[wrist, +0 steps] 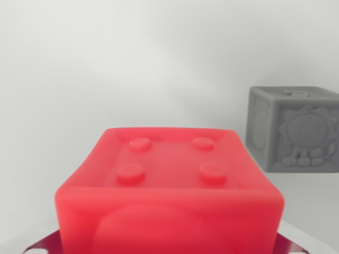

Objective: Destack cube

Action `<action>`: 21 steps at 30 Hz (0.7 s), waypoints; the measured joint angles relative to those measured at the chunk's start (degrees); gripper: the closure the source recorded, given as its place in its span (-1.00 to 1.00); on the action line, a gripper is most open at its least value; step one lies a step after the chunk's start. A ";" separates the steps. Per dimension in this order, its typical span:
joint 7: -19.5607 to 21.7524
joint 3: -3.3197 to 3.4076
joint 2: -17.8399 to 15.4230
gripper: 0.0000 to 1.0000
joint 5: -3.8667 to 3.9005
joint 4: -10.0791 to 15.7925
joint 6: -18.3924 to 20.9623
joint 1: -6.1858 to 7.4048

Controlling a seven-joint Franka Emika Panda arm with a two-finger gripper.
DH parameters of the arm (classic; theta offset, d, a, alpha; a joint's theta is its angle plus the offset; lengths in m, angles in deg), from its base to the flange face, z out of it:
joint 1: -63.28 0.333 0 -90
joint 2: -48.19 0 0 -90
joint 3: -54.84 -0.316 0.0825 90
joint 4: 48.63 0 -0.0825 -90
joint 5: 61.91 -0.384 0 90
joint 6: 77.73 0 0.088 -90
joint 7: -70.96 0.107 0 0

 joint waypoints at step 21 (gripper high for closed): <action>5.08 -0.10 -2.25 1.00 0.00 4.73 -2.39 3.44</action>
